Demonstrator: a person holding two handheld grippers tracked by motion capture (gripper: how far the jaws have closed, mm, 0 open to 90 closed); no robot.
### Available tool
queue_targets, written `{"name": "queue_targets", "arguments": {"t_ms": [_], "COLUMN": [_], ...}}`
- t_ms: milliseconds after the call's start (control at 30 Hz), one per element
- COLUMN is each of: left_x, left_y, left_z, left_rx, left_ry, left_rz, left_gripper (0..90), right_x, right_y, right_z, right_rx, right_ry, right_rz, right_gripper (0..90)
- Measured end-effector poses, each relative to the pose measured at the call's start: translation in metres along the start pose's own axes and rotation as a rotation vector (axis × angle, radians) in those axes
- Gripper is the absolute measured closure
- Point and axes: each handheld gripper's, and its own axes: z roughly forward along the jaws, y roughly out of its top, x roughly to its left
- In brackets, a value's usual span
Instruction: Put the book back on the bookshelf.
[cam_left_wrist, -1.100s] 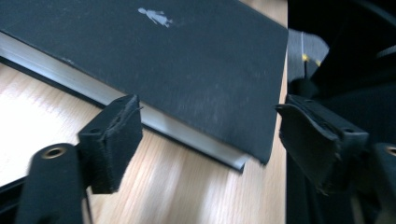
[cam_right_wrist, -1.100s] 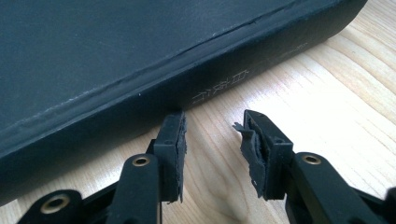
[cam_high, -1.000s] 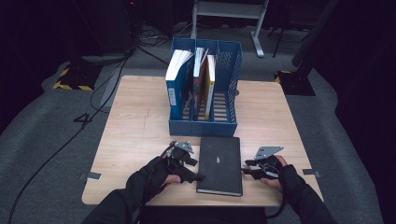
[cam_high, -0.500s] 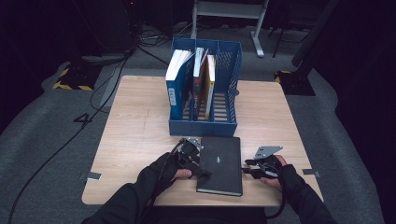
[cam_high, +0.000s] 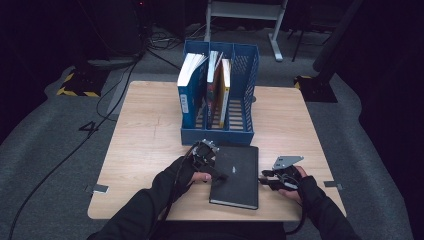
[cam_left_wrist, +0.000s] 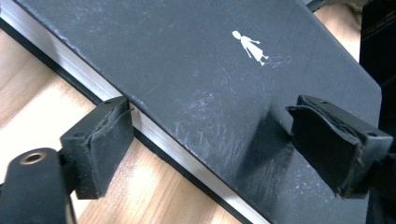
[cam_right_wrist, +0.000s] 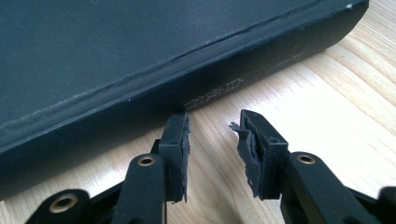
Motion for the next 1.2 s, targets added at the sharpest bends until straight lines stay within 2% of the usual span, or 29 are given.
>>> {"name": "queue_targets", "arguments": {"t_ms": [200, 367, 533, 700, 733, 767, 800, 900, 1067, 1100, 1200], "left_x": [-0.003, -0.01, -0.01, -0.013, -0.013, -0.011, -0.011, -0.011, -0.018, -0.022, -0.021], "left_y": [-0.005, -0.012, -0.016, -0.016, -0.016, -0.015, -0.015, -0.015, -0.009, -0.005, -0.004], "left_z": [-0.004, -0.01, -0.011, -0.014, -0.013, -0.012, -0.012, -0.013, -0.02, -0.022, -0.022], "left_rx": [-0.045, -0.092, -0.121, -0.14, -0.13, -0.104, -0.104, -0.112, -0.163, -0.168, -0.167], "left_ry": [0.012, 0.057, 0.053, 0.065, 0.066, 0.057, 0.057, 0.057, 0.055, 0.064, 0.055], "left_rz": [-0.007, 0.049, 0.06, 0.086, 0.07, 0.037, 0.037, 0.052, 0.083, 0.091, 0.09], "left_gripper": [22.0, 31.8, 33.6, 35.4, 35.5, 35.6, 35.5, 35.4, 35.9, 36.1, 35.9], "right_x": [0.0, -0.002, -0.005, -0.007, -0.007, -0.007, -0.007, -0.005, -0.008, -0.008, -0.008], "right_y": [-0.002, -0.003, -0.004, -0.004, -0.004, -0.004, -0.004, -0.002, -0.004, -0.004, -0.005], "right_z": [0.0, -0.001, -0.003, -0.002, -0.002, -0.002, -0.002, -0.002, -0.002, -0.002, -0.002], "right_rx": [-0.017, -0.042, -0.074, -0.077, -0.074, -0.071, -0.071, -0.062, -0.066, -0.064, -0.062], "right_ry": [-0.006, -0.01, -0.003, 0.013, 0.012, 0.013, 0.013, -0.003, 0.008, 0.005, 0.001], "right_rz": [0.009, 0.021, 0.049, 0.063, 0.064, 0.067, 0.067, 0.053, 0.065, 0.067, 0.066], "right_gripper": [65.2, 66.4, 67.8, 67.8, 67.8, 67.6, 67.6, 67.6, 67.6, 67.6, 67.6]}}
